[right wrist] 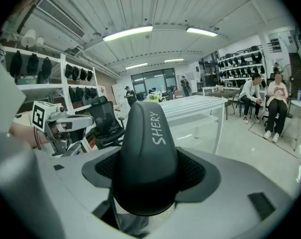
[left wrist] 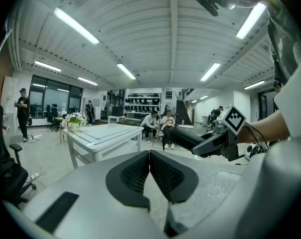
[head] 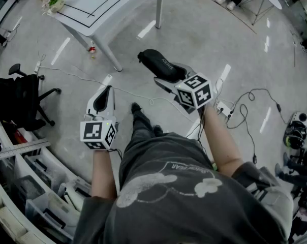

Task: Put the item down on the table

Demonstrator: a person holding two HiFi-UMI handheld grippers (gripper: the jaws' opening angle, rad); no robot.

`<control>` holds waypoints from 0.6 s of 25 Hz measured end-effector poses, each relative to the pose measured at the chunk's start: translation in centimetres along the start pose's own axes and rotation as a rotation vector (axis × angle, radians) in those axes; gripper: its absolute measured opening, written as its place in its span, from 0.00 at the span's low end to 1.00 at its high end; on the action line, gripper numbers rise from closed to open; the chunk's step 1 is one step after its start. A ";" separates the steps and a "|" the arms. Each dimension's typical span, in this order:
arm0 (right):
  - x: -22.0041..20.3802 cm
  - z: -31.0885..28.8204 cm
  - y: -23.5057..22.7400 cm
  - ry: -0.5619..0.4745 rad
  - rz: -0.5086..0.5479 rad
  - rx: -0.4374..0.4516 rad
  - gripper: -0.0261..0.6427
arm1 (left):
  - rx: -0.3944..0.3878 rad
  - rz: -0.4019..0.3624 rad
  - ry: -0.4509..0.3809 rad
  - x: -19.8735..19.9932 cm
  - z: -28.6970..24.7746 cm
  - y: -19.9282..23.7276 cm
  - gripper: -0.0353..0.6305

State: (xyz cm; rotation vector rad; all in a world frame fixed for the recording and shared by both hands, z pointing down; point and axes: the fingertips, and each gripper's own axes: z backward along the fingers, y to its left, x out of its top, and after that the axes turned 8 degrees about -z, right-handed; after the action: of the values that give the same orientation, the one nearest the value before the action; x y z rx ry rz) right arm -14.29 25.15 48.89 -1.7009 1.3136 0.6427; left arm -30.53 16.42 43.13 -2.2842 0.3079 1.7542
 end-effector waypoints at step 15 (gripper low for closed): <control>0.0 1.6 -2.5 -0.012 0.019 -0.020 0.53 | -0.025 0.004 0.029 -0.8 -1.6 -1.7 0.06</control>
State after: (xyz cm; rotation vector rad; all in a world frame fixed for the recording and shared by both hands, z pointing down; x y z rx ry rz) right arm -11.77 26.68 48.90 -1.7002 1.3197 0.6782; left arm -28.73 17.58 44.43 -2.3294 0.2979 1.7380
